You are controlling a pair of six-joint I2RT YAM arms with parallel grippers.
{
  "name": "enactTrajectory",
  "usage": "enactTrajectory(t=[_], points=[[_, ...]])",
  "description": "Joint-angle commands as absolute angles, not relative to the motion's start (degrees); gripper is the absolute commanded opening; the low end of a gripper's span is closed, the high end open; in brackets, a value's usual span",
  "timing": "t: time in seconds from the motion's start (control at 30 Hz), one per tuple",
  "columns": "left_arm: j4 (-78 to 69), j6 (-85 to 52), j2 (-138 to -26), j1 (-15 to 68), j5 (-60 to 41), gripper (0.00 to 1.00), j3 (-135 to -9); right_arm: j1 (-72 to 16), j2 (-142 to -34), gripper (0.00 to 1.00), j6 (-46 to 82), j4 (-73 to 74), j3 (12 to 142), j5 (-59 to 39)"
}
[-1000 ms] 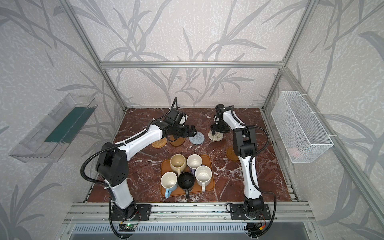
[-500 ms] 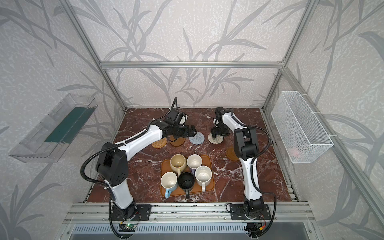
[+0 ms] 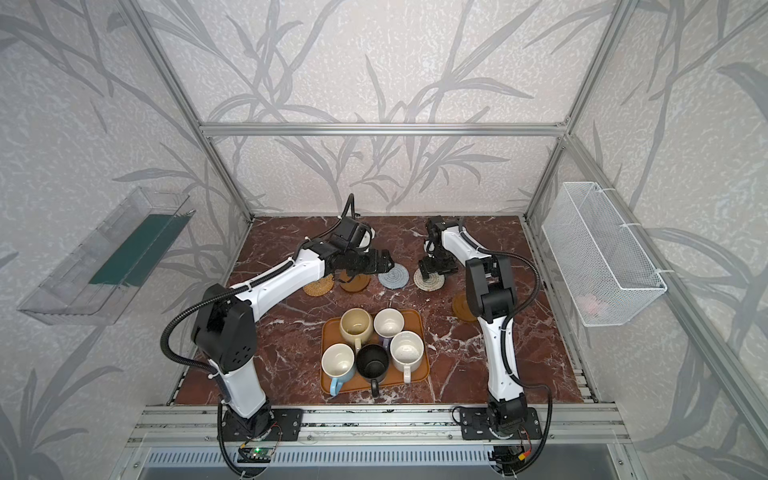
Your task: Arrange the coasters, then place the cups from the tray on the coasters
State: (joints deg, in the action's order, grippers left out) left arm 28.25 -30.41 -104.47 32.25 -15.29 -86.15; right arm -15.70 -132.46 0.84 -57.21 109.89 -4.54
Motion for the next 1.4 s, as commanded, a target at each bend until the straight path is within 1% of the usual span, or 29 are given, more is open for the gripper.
enactTrajectory(t=[0.0,0.1,0.3,0.5,0.57,0.6,0.73,0.8,0.93,1.03,1.17,1.23,1.3,1.33,1.37], points=[[29.2,-28.6,-102.5,32.3,-14.6,0.99,-86.8,-16.0,-129.5,0.85,0.9,-60.3,116.4,-2.9],[32.1,-26.7,-101.7,31.6,-13.4,0.99,-89.0,-16.1,-127.4,0.88,1.4,-62.0,119.6,-2.1],[31.8,-27.5,-97.1,31.2,-13.8,0.99,-88.0,-17.8,-115.4,0.93,2.4,-59.8,113.9,0.4],[25.7,-30.3,-92.4,30.9,-22.1,0.99,-83.1,-19.3,-98.3,0.98,3.2,-56.2,102.7,2.4],[25.1,-30.5,-90.6,30.9,-22.5,0.99,-81.8,-19.2,-90.8,1.00,5.1,-53.7,97.4,3.9],[24.9,-30.5,-89.4,30.9,-22.3,0.99,-81.1,-19.2,-87.3,0.99,7.6,-51.4,94.0,5.0],[24.9,-30.2,-86.3,30.9,-22.7,0.99,-78.6,-18.7,-75.7,0.99,9.7,-45.1,80.9,3.6],[24.8,-31.2,-85.3,30.9,-24.1,0.99,-77.3,-18.1,-72.5,0.99,10.8,-44.8,76.4,1.8],[23.6,-34.6,-84.0,31.0,-28.6,0.99,-75.0,-15.5,-68.7,0.99,15.2,-44.2,66.5,-4.7],[25.4,-34.6,-83.3,31.5,-28.1,0.99,-74.6,-12.5,-67.7,0.99,18.3,-41.9,59.1,-9.4],[26.9,-34.7,-82.3,31.5,-25.2,0.99,-73.7,-9.6,-68.3,0.99,20.1,-39.0,52.2,-8.1],[26.1,-35.4,-82.4,31.6,-25.7,0.99,-72.9,-8.0,-69.2,1.00,21.5,-38.7,50.3,-5.5],[25.1,-36.2,-82.8,31.7,-26.4,0.99,-72.3,-5.9,-69.6,0.88,21.4,-36.8,48.4,-5.5],[24.7,-36.5,-83.1,31.9,-26.5,0.99,-72.0,-4.9,-70.1,0.86,20.9,-35.6,47.7,-6.0],[24.3,-36.8,-83.3,31.9,-26.6,0.99,-71.8,-4.3,-70.6,0.85,20.8,-35.0,47.2,-5.5]])
